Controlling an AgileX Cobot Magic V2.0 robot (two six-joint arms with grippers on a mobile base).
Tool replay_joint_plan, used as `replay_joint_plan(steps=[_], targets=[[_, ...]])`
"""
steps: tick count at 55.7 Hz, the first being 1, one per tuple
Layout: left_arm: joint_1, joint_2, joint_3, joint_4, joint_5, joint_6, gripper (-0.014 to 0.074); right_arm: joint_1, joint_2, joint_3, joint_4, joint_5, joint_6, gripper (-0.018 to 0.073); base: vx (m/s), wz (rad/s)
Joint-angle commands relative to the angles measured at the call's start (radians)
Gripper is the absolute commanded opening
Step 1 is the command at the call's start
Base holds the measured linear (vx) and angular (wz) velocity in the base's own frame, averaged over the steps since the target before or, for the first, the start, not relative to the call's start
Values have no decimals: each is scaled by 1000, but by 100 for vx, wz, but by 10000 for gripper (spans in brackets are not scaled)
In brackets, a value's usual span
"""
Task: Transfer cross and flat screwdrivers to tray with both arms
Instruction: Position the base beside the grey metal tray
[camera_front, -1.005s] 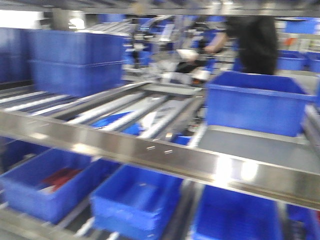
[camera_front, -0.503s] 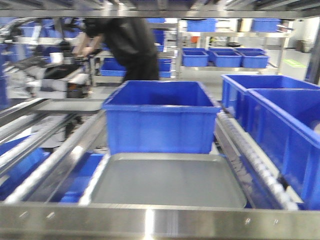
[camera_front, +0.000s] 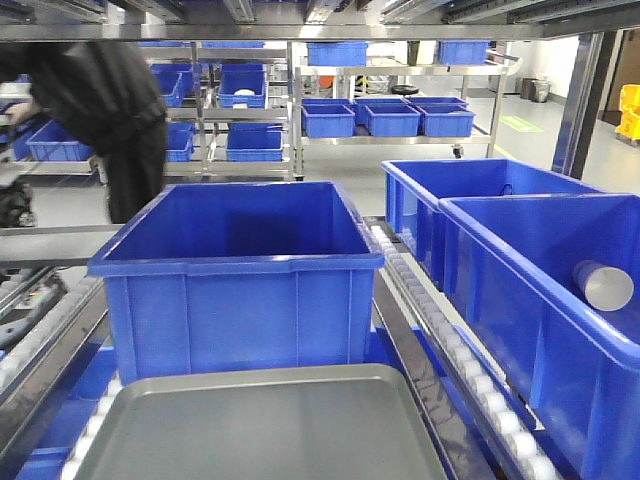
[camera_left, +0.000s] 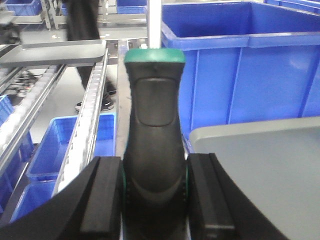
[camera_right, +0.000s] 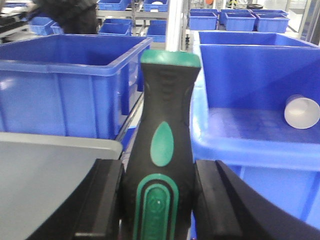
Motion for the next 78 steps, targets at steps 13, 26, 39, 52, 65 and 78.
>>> replay_joint_plan(steps=[13, 26, 39, 52, 65, 78], targets=[[0, 0, -28, -12, -88, -5, -3, -1, -1, -31, -4, -92, -4, -8, 5, 0], [0, 0, -28, -12, -88, -5, -3, -1, -1, -31, -5, -117, -5, -8, 0, 0], [0, 0, -28, -12, -88, -5, -3, -1, -1, -31, -5, -164, -5, -8, 0, 0], [0, 0, -28, -12, -88, -5, -3, -1, -1, -31, -5, -212, -4, -8, 0, 0], [0, 0, -28, -14, -69, -11, -3, -1, 7, -31, 60, -207, 0, -8, 0, 0], [0, 0, -28, -15, -47, -14, -3, 0, 225, -151, 259, 32, -103, -8, 0, 0]])
